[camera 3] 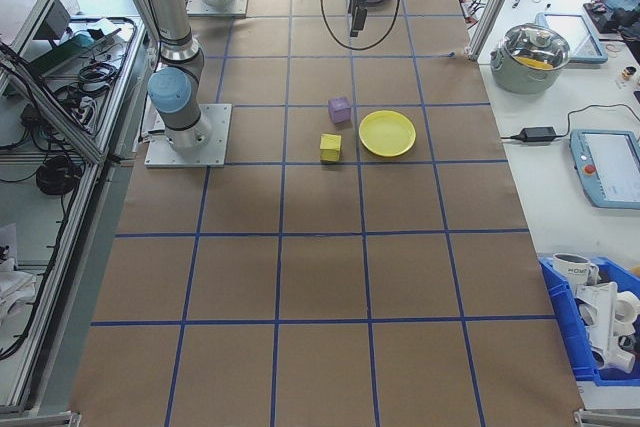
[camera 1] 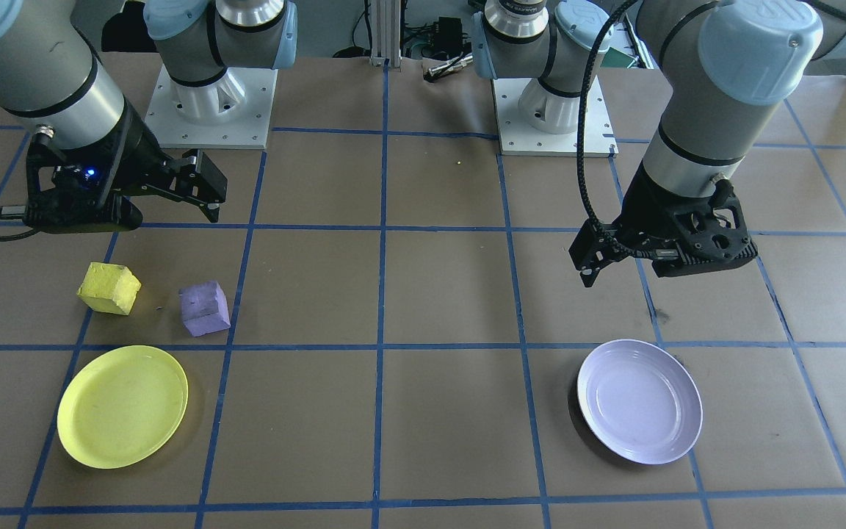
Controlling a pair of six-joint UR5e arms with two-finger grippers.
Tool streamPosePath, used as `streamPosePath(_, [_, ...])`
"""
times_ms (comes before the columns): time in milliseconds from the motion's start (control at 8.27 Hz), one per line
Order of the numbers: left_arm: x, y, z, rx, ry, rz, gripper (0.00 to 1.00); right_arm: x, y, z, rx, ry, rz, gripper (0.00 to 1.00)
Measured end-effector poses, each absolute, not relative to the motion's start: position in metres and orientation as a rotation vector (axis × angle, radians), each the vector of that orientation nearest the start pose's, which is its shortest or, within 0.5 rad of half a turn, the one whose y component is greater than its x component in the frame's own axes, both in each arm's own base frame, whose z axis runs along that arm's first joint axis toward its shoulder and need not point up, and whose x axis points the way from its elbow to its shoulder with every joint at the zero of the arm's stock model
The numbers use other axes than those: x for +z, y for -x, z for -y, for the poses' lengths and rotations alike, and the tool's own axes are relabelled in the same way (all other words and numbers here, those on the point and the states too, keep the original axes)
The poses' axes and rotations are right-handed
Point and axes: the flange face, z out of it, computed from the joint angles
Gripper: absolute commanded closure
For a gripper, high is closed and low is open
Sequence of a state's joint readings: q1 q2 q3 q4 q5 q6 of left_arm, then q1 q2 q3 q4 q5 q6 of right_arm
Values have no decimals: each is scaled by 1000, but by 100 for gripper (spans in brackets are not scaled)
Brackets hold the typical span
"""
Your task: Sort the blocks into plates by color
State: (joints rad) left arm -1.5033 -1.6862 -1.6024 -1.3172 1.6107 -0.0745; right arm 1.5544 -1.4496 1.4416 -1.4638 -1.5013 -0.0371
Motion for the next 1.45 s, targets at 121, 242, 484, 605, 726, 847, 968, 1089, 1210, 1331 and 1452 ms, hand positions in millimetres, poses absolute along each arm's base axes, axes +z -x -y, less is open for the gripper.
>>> streamPosePath(121, [438,92,554,-165,225,-3090,0,477,-132,535,157,28,-3066,0])
streamPosePath(242, [438,92,555,-163,226,-3089,0,469,-130,532,188,40,-3071,0])
streamPosePath(484, [437,92,555,-162,227,-3088,0,449,-110,534,237,94,-3102,1])
streamPosePath(605, [437,92,555,-162,228,-3088,0,436,-85,540,276,73,-3130,1])
streamPosePath(726, [437,92,555,-161,229,-3088,0,416,-54,546,301,31,-3140,0])
streamPosePath(847, [436,92,555,-159,230,-3088,0,389,-26,547,295,-14,-3150,0])
streamPosePath(968, [436,92,555,-158,230,-3088,0,355,-7,541,275,-51,-3162,0])
streamPosePath(1089, [436,92,555,-158,231,-3088,0,318,7,528,269,-80,-3178,0])
streamPosePath(1210, [435,92,555,-157,232,-3088,0,288,20,513,283,-108,-3182,0])
streamPosePath(1331, [434,92,556,-153,234,-3088,0,267,35,501,310,-127,-3173,1])
streamPosePath(1452, [433,92,556,-151,234,-3087,0,253,45,493,341,-122,-3164,1])
